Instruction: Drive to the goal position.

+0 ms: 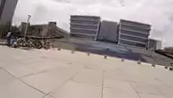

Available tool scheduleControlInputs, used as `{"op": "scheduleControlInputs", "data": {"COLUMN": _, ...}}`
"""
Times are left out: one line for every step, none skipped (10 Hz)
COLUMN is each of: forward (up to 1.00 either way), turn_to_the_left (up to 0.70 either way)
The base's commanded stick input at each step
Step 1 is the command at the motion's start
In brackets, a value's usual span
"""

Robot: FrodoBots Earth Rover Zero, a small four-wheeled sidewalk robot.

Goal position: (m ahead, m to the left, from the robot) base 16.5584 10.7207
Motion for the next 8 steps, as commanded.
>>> {"op": "scheduleControlInputs", "data": {"forward": 1.00, "turn_to_the_left": -0.22}}
{"op": "scheduleControlInputs", "data": {"forward": 1.00, "turn_to_the_left": -0.04}}
{"op": "scheduleControlInputs", "data": {"forward": 1.00, "turn_to_the_left": 0.00}}
{"op": "scheduleControlInputs", "data": {"forward": 1.00, "turn_to_the_left": 0.00}}
{"op": "scheduleControlInputs", "data": {"forward": 1.00, "turn_to_the_left": 0.00}}
{"op": "scheduleControlInputs", "data": {"forward": 1.00, "turn_to_the_left": 0.00}}
{"op": "scheduleControlInputs", "data": {"forward": 1.00, "turn_to_the_left": 0.00}}
{"op": "scheduleControlInputs", "data": {"forward": 1.00, "turn_to_the_left": 0.00}}
